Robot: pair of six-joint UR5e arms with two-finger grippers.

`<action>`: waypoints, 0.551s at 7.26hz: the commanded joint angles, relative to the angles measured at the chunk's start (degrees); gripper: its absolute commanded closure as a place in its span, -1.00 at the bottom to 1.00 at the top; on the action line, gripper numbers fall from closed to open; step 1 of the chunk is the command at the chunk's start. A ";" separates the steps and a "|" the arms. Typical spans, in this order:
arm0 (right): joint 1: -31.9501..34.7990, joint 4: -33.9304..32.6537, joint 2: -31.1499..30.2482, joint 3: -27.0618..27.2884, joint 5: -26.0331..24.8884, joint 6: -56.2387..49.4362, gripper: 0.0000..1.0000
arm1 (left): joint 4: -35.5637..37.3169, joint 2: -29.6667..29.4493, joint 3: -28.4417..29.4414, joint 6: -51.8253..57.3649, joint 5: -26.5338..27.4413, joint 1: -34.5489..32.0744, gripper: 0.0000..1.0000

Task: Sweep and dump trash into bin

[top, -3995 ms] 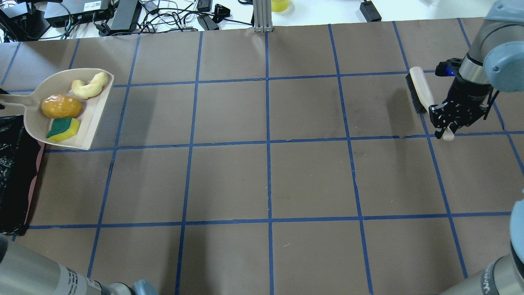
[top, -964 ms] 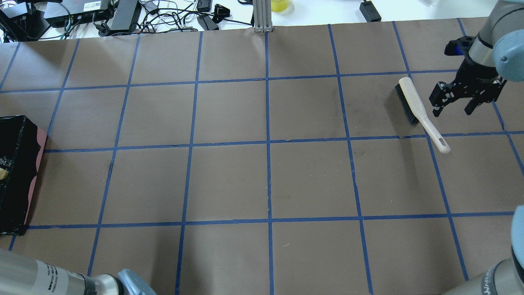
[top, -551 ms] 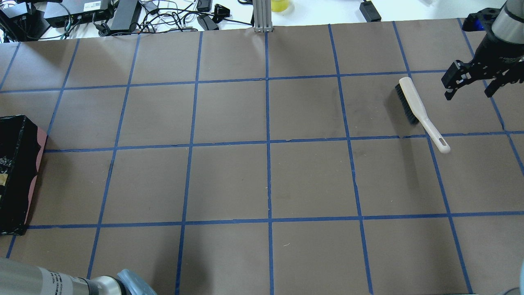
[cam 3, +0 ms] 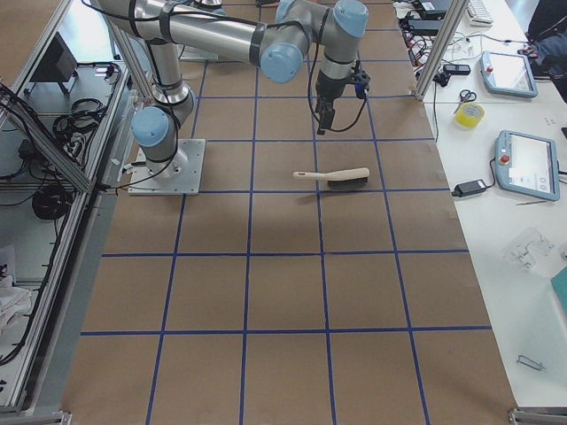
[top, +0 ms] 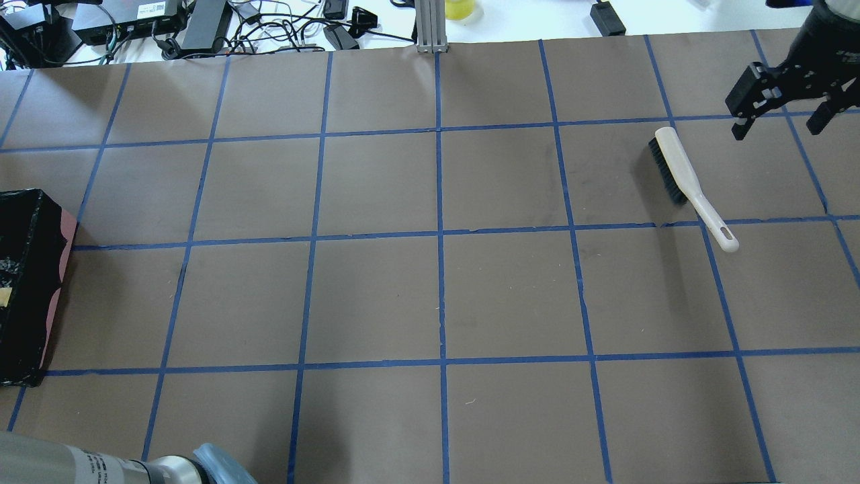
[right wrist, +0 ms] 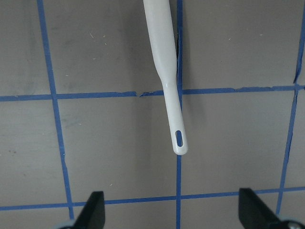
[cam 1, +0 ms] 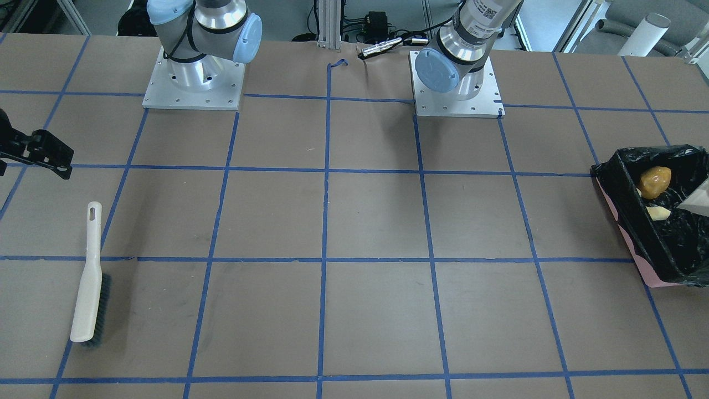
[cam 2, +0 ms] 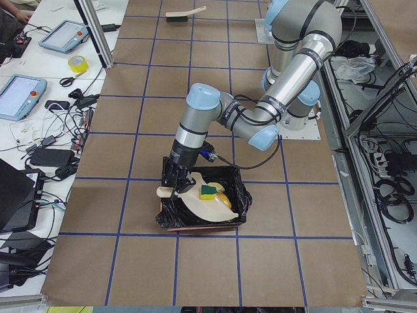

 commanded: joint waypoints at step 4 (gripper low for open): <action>13.45 6.93 -3.76 -3.84 1.30 18.06 -1.00 | 20.16 8.91 -18.42 -0.02 -0.27 -0.04 1.00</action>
